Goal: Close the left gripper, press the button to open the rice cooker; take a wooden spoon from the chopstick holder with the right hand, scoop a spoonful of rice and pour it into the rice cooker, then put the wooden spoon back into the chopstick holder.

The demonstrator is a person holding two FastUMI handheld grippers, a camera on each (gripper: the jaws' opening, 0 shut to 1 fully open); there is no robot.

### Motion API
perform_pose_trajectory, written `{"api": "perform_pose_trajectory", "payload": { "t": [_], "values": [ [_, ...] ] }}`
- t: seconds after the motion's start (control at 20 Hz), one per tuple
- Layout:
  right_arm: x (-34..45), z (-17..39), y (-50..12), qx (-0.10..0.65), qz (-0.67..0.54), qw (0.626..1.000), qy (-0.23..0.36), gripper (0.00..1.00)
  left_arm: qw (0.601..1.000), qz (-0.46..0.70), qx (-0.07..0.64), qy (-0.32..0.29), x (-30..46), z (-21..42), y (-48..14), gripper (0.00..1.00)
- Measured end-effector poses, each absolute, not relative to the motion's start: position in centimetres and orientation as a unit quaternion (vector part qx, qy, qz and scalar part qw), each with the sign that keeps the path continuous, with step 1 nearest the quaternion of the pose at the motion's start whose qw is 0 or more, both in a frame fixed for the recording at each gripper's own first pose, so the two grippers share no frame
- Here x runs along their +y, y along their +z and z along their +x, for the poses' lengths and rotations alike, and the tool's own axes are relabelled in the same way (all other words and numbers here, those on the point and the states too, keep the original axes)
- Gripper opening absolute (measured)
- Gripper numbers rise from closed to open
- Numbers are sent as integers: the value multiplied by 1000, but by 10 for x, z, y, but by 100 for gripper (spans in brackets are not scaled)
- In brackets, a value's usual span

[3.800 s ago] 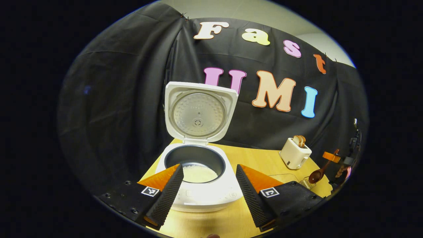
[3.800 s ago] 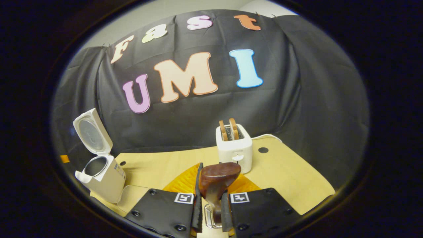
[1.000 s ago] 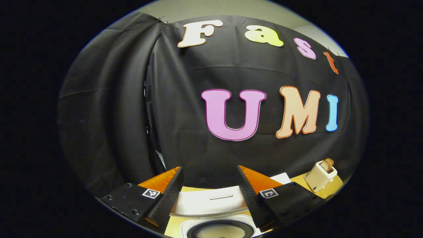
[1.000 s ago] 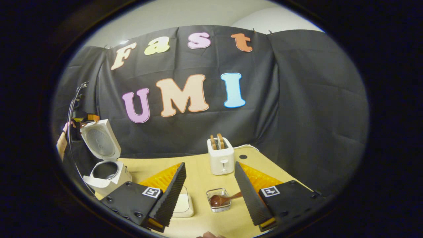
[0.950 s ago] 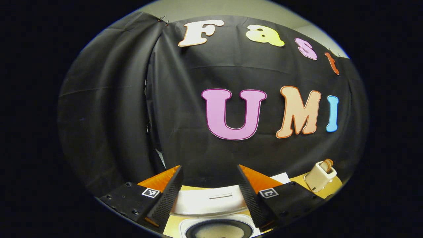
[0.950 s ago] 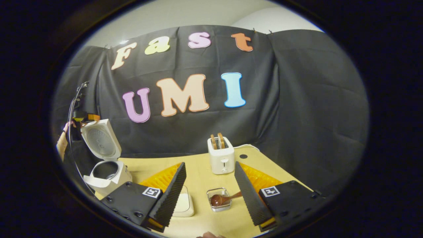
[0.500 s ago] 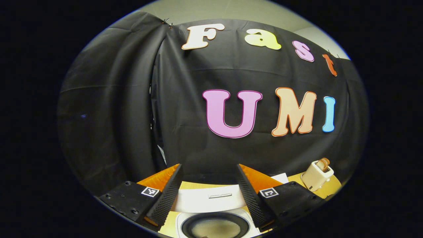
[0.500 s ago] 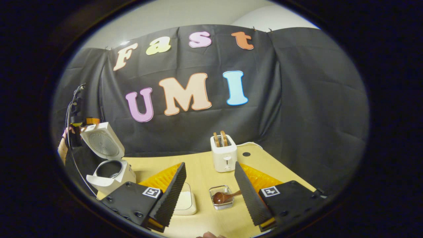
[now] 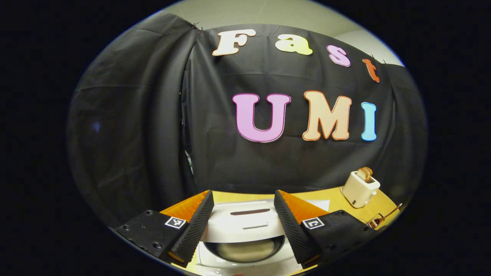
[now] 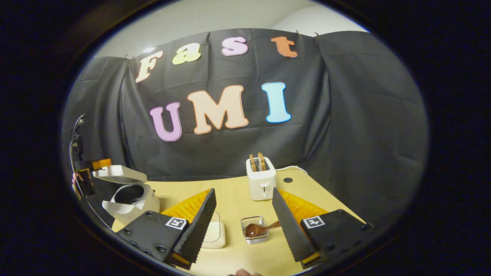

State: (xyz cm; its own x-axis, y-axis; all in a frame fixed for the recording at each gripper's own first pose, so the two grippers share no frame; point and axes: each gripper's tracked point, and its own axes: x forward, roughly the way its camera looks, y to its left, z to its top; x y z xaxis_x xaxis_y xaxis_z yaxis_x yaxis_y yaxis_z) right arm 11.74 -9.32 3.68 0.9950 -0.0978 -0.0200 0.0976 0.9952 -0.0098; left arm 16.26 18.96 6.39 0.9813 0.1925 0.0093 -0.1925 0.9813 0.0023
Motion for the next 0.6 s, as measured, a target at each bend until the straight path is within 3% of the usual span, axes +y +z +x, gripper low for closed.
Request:
{"api": "perform_pose_trajectory", "payload": {
  "t": [0.6],
  "values": [
    [-86,111,37,19,-27,998,-45,93,995,0,55,88,181,147,-41,93]
  ]
}}
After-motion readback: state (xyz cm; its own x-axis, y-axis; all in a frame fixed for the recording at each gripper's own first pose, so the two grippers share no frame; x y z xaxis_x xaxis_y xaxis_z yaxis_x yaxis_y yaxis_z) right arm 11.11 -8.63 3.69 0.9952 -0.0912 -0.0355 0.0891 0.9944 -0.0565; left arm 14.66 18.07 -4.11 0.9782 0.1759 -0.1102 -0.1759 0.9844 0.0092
